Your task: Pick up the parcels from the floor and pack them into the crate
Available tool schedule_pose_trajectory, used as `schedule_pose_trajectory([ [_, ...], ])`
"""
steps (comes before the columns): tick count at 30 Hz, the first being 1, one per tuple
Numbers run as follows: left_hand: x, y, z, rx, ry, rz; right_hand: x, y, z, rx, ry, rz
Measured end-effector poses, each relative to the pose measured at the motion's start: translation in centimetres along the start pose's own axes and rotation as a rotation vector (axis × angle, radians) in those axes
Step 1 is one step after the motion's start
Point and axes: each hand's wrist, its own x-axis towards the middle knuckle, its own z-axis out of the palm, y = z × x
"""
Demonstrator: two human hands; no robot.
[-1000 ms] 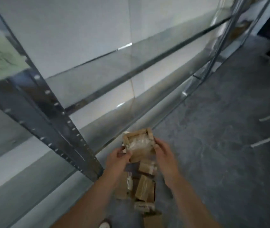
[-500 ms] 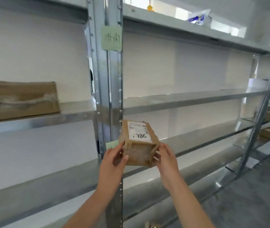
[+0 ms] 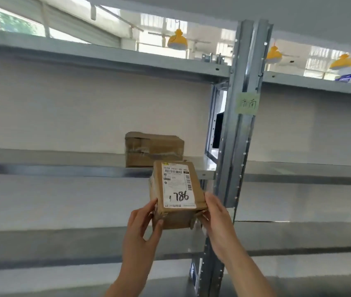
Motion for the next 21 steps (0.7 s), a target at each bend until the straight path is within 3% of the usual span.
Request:
schedule_pose_trajectory([
  [7,-3.7,-2.3,-16.5,-0.013,0.246,-0.187,-3.9,4.9,17.3,-0.082,-0.281,0.095],
  [14,-6.8,-2.9,-33.9,0.119,0.449,-0.231,-8.8,9.7,34.8,-0.015,-0.572,0.205],
  [21,-8.4,-4.2,-45.7,0.144,0.685,-0.271,-12.2,12.3,49.1,0.022,-0.807,0.237],
])
